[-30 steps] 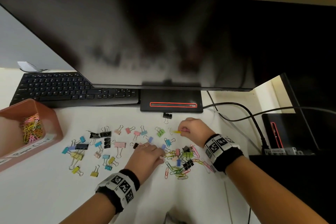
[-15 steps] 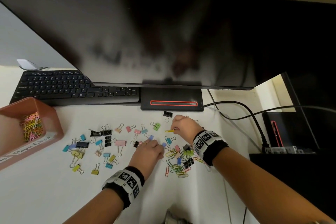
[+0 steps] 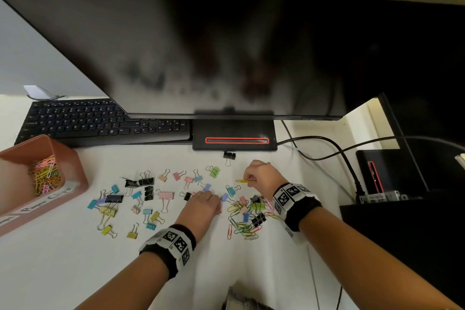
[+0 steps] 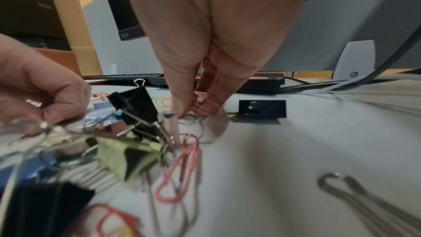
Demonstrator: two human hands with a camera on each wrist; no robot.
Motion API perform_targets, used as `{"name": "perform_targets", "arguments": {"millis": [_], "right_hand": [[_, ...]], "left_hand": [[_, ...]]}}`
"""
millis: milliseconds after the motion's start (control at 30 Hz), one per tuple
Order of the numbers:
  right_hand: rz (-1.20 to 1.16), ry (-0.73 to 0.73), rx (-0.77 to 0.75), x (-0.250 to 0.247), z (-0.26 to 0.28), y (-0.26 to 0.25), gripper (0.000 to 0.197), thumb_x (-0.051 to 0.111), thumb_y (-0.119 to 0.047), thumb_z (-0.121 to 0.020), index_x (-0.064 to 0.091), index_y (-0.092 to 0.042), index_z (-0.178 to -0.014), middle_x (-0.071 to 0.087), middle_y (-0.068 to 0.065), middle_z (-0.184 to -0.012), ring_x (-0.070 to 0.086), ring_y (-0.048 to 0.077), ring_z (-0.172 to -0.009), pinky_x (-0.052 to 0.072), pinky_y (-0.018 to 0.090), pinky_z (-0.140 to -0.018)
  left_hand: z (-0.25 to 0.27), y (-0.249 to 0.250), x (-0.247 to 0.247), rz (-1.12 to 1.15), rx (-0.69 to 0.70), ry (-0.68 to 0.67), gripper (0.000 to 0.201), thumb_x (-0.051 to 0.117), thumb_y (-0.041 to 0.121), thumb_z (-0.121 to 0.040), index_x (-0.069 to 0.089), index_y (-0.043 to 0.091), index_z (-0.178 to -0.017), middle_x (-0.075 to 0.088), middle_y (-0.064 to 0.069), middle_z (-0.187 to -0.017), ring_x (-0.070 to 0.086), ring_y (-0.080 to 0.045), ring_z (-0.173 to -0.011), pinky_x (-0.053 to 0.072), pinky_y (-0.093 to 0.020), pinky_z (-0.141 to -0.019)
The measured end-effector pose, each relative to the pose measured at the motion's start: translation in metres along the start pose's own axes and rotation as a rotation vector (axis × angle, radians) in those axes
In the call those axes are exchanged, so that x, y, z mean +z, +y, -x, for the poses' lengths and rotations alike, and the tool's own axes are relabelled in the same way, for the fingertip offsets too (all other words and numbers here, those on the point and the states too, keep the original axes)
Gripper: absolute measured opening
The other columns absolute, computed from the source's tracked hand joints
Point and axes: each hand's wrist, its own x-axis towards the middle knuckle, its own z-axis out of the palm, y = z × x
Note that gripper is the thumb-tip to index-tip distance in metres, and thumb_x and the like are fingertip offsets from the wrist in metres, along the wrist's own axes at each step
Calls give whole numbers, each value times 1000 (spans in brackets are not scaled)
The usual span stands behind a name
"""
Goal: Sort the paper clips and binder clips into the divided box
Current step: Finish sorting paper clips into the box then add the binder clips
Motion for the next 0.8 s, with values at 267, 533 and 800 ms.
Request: {"name": "perform_targets", "arguments": {"millis": [267,533,800], "right_hand": [[61,0,85,2,5,-5,21,50,-9,-90,60,-14,-108,65,9,-109,59,25,-99,48,32,-87],[-20,-27,81,-4,9,-3,22,51,-10,-89,63,-13,-107,66,8,-110,59,25,-103,49,34,-92],[-247,170,88,-15,33,-4,15,60,-14,-86,66,-16,-99,69,6,-100,61,17,-91,52,30,-87]], "left_hand": [[-2,-10,6,67,-6,-94,34,61,-19,-56,58,9,-76,61,-9,-74,62,-26,-68,56,-33,-64],[3,-8,-16,242,-79,74,19,53,12,-91,62,7,-107,62,-10,-100,54,-20,-101,39,-21,-86],[-7,-3,-6,-24,-35,-246,24,40,1,-91,54,3,-110,56,-16,-106,51,-34,-111,34,-35,-107]]}}
